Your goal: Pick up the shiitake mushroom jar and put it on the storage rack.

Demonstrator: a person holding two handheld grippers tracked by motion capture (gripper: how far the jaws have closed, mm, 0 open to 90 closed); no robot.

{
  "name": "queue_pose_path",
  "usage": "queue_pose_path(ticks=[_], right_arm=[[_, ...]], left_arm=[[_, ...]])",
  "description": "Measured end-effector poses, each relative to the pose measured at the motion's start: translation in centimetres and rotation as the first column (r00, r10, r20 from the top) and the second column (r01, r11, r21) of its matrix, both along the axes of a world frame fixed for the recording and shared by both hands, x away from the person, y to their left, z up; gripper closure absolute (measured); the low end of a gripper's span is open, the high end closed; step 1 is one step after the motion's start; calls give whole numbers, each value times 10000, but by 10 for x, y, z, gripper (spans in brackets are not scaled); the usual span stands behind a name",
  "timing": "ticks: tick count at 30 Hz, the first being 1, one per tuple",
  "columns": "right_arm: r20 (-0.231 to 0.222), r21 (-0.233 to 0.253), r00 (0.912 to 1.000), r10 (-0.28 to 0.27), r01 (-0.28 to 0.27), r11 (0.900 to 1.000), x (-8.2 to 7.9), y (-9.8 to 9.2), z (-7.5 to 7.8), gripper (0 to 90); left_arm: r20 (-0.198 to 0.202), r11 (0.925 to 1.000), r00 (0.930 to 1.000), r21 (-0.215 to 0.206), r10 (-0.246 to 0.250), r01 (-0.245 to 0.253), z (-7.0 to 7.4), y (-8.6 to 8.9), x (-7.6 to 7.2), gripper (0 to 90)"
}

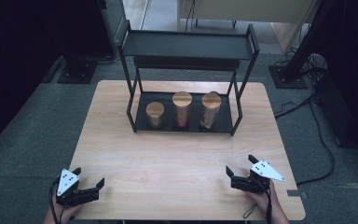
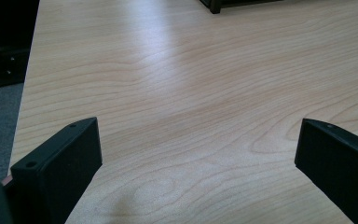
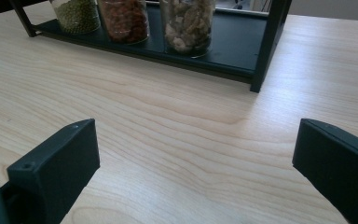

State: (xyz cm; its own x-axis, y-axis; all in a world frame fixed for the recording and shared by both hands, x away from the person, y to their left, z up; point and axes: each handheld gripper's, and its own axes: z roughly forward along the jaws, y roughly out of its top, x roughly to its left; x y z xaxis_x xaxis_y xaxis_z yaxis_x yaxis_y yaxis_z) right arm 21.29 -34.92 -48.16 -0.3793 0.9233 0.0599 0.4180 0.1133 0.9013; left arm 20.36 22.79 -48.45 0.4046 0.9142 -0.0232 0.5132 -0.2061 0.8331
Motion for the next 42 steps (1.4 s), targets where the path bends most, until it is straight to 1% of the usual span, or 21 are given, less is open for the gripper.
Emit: queue_pose_path(ticks=[7,12,21,29,42], right_arm=[[-93,-4,9996,-279,279,9996,-5,-14,0,1],[-118,-240,9991,-401,398,9989,-8,-23,0,1],[-195,-409,9970,-745,737,9964,-16,-45,0,1],[-201,-525,9920,-1248,1236,9909,-23,-68,1,1],[-178,-843,9830,-1829,1808,9799,-35,-94,1,1]], left_arm=[[-4,10000,10000,8,18,-18,0,0,0,7],[-8,10000,10000,1,22,-22,0,0,0,6],[-18,10000,10000,32,50,-50,0,0,0,7],[-10,9999,9999,27,101,-101,0,0,0,7],[-2,9999,9999,72,133,-133,0,-1,0,7]])
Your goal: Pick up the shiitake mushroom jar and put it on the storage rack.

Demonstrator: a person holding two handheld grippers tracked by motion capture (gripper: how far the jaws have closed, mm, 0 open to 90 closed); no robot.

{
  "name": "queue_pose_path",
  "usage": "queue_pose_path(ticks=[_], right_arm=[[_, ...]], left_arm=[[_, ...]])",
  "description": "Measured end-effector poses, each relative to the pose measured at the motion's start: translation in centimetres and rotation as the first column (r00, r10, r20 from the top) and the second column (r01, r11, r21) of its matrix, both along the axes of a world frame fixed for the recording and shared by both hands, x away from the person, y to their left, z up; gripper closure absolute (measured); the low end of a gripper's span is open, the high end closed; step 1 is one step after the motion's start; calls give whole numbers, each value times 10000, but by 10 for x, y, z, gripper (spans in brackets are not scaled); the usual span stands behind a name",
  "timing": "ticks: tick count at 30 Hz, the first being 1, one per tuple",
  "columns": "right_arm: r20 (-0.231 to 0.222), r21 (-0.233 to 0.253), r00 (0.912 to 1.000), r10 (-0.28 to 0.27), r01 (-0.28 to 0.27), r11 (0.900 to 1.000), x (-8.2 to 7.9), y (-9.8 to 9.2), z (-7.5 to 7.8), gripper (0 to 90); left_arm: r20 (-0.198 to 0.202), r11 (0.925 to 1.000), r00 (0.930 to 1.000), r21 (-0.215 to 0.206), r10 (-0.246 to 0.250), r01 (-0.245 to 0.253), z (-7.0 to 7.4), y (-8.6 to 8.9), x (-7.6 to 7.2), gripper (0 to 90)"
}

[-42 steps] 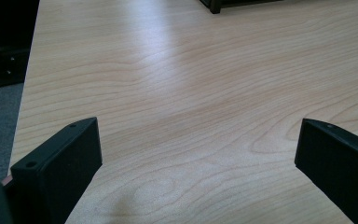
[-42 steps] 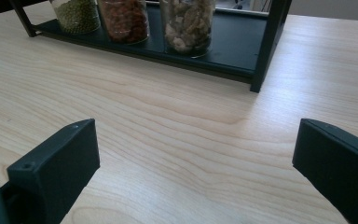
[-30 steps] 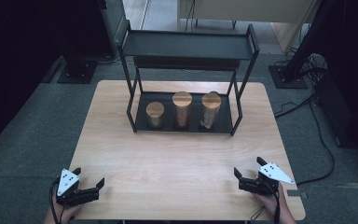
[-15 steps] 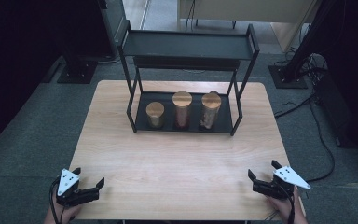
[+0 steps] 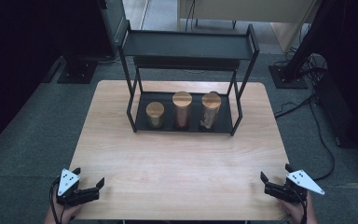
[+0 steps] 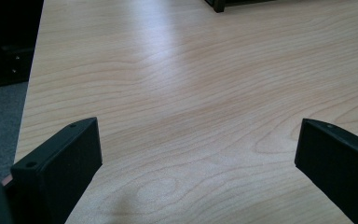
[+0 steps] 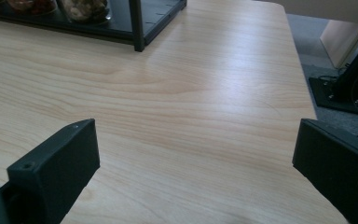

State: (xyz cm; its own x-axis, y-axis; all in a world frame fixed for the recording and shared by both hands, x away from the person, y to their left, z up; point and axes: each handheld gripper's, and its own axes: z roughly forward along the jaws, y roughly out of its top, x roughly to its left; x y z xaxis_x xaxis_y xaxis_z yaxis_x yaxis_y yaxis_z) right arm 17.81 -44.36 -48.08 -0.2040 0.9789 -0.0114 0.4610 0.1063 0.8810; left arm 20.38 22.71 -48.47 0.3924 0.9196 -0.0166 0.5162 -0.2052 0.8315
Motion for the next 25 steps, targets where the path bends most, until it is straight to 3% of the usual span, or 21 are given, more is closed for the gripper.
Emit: queue_pose_path(ticks=[18,25], right_arm=[[-171,-673,9978,-640,628,9958,-18,-26,-1,2],[-163,-893,9981,-601,584,9943,-18,-23,-2,4]], left_arm=[[9,9999,10000,126,74,-74,0,-1,0,7],[-51,9997,10000,224,60,-58,0,-2,0,7]])
